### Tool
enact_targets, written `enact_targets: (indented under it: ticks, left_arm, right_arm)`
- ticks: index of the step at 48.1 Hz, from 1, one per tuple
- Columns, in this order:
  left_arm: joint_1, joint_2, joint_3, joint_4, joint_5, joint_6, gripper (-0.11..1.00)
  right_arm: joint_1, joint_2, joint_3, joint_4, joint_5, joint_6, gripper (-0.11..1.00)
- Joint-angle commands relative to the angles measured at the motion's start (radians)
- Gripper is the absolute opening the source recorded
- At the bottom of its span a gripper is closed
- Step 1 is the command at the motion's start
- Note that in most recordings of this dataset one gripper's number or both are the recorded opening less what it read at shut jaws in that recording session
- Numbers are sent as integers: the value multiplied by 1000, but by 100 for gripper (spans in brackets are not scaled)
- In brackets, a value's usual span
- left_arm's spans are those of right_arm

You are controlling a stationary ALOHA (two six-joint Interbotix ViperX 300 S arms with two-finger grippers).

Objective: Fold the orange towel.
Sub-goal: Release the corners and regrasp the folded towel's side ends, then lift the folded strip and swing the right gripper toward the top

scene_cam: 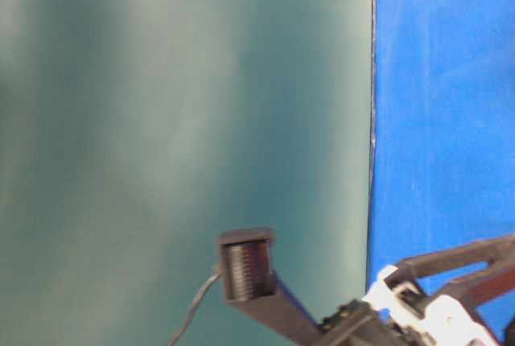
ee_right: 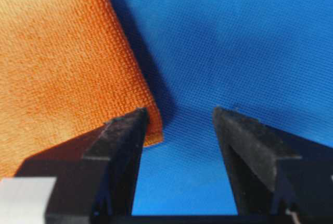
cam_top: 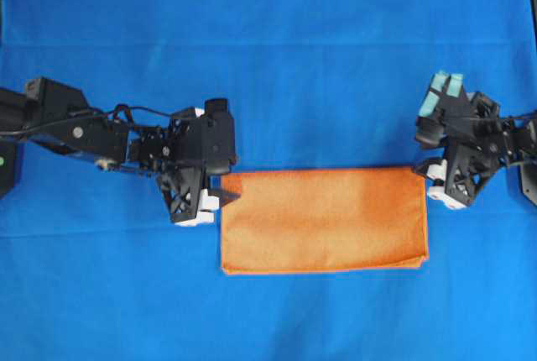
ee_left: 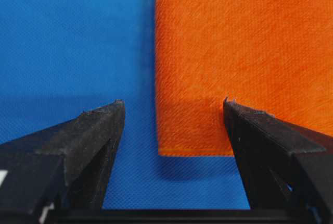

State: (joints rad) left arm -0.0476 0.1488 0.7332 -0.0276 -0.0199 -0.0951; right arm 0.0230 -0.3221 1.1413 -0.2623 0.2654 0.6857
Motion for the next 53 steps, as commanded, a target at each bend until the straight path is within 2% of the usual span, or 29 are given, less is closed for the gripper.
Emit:
enact_targets:
  ticks: [1,11,20,25,31,33,38,53]
  left_arm:
    - [11,11,-8,2,-11,-2,69]
    - [11,48,-9,2,-11,-18,64]
    - [0,46,-9,2,0,-20,45]
    - [-15,49,-15,2,26,-20,36]
    - [-32,52,-32,2,83,-20,21]
    - [-37,54,-37,0,101,-20,15]
    - [-37,54,-46,2,129,-20,4]
    - [-35,35,-63,2,164,-15,3]
  right_arm:
    - [-3,29,-9,-2,-34,2,58]
    - [-2,67,-11,0,-57,3,58]
    - [6,67,-11,3,-57,5,54]
    - [25,67,-15,3,-57,5,39]
    - [44,66,-17,5,-57,5,7]
    - [46,66,-18,5,-57,5,1]
    - [48,61,-20,5,-66,3,1]
    - [48,8,-26,5,-46,3,1]
